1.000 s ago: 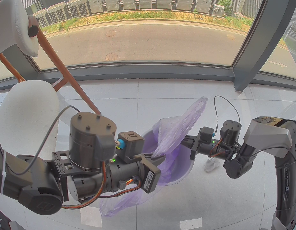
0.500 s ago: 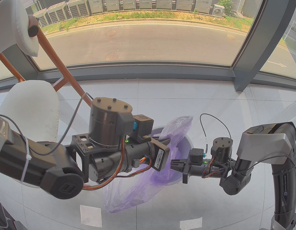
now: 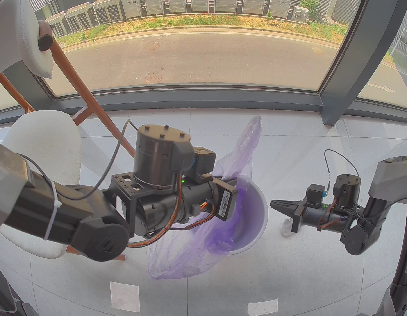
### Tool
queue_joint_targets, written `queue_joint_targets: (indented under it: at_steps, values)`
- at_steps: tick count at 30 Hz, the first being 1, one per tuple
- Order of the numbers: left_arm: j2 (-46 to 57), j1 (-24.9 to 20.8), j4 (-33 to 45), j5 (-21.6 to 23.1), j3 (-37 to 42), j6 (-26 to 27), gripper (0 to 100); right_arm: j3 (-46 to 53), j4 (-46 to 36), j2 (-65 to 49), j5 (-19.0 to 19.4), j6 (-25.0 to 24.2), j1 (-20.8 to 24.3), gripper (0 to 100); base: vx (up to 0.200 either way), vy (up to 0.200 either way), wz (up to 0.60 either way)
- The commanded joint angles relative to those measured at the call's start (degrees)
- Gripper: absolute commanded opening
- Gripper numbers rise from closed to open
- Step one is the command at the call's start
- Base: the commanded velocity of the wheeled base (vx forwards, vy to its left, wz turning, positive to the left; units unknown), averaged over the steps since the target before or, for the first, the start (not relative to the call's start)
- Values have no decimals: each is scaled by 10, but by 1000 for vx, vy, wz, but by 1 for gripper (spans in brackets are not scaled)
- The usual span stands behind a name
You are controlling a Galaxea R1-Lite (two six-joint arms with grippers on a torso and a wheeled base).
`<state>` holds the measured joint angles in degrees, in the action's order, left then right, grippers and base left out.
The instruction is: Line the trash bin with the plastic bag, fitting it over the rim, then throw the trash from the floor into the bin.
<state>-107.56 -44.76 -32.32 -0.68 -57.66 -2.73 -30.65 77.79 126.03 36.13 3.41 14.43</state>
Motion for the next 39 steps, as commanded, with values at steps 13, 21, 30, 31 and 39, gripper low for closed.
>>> queue_joint_targets:
  at_steps: [13,21,30,31,39]
  values:
    - [-39,-5,1,-1,-73,-5,0,154,105,48,-111,-24,219,0,0,0,0]
    - [-40,-5,1,-5,-72,-5,0,85,108,99,-123,-36,276,0,0,0,0]
    - [-49,-5,1,-6,-79,-5,0,42,115,143,-100,-61,313,0,0,0,0]
    - [-49,-8,1,-6,-79,-5,0,26,115,151,-101,-61,312,0,0,0,0]
    - [-49,-29,1,-6,-79,-5,0,-100,114,193,-107,-85,306,0,0,0,0]
